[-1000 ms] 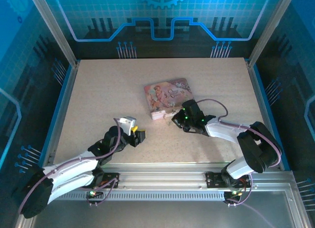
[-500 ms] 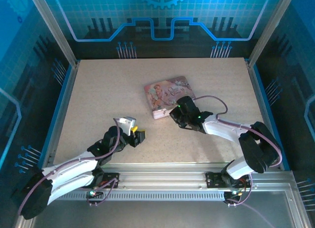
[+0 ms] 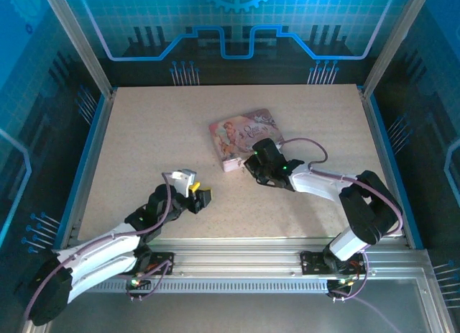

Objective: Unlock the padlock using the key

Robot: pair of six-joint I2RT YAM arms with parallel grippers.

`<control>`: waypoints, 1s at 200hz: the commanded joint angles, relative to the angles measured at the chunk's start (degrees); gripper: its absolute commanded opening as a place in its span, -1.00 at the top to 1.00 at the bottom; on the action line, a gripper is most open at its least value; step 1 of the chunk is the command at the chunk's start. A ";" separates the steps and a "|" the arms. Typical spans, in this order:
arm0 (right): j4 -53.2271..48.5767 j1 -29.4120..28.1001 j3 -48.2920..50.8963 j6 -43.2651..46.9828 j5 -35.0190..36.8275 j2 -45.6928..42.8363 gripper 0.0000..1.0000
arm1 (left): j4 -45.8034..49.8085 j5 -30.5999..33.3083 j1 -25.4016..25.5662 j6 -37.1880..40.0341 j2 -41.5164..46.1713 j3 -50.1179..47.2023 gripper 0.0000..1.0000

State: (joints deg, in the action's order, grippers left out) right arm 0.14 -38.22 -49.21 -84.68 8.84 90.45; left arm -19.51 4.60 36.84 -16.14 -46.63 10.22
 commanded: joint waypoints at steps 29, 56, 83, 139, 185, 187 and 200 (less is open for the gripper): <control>7.18 0.41 5.09 -1.10 1.86 1.27 1.00 | 1.19 -0.52 -0.63 1.38 0.93 -0.97 -0.14; 10.61 1.30 6.01 -0.53 0.70 2.65 1.00 | 1.16 -0.35 -0.72 1.37 0.80 -0.95 -0.14; 13.01 1.49 6.51 0.50 0.41 2.98 1.00 | 1.21 -0.25 -0.72 1.41 0.58 -0.93 -0.14; 11.51 1.39 6.33 1.58 4.46 -0.22 1.00 | 1.20 -0.11 -0.72 1.45 0.49 -0.95 -0.14; 9.14 1.56 6.87 1.11 7.62 -2.14 1.00 | 1.53 0.02 -0.72 1.52 0.57 -1.04 -0.14; 9.06 1.63 6.96 1.10 7.71 -2.20 1.00 | 1.50 0.01 -0.72 1.54 0.60 -1.07 -0.14; 8.36 1.70 7.09 1.14 8.10 -2.71 1.00 | 1.57 0.00 -0.72 1.55 0.69 -1.03 -0.14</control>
State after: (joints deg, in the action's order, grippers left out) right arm 9.65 -37.06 -43.05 -83.99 13.19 89.93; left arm -18.52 4.62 36.62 -15.99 -46.33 10.09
